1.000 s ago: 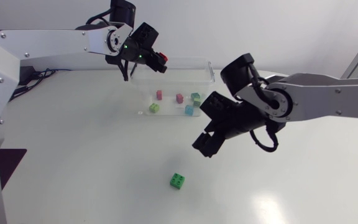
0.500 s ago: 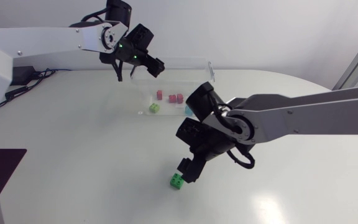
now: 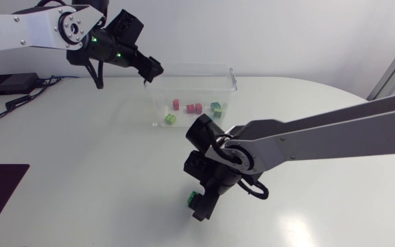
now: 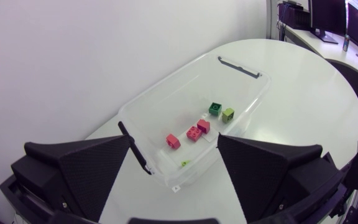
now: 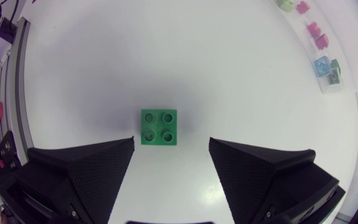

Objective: Place the duplo bricks in the container

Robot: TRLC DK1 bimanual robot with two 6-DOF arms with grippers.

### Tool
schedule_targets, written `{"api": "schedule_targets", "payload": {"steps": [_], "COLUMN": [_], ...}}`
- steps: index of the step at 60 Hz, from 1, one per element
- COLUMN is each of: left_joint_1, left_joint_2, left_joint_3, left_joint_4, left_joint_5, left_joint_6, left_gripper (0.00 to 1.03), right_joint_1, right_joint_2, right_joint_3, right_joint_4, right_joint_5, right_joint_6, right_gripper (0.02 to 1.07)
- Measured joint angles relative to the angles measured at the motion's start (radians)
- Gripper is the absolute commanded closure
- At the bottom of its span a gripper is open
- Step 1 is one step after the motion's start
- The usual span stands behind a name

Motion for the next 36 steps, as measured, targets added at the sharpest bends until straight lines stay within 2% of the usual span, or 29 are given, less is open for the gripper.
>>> {"api": "schedule_targets", "payload": {"steps": [16,27,36], "left_joint_1": [0.007,0.011,0.019], "left_joint_2": [-0.116,-0.214,-0.275], "left_joint_3": [-0.120,-0.201,-0.253], "left_joint_4": [-0.016,-0.026,-0.036], "left_joint_5": [0.012,0.014,0.014], "left_joint_6": [0.004,0.010,0.019], "left_gripper": [0.05,0.05,0.05], "right_joint_1": [0.008,0.018,0.018], "right_joint_2": [0.043,0.087,0.108], "right_joint_3": [0.056,0.094,0.106], "right_joint_4": [-0.042,-0.061,-0.077], "right_joint_5": [0.000,0.000,0.000], "right_joint_6": [0.003,0.003,0.008], "right_gripper": [0.21,0.31,0.46]}}
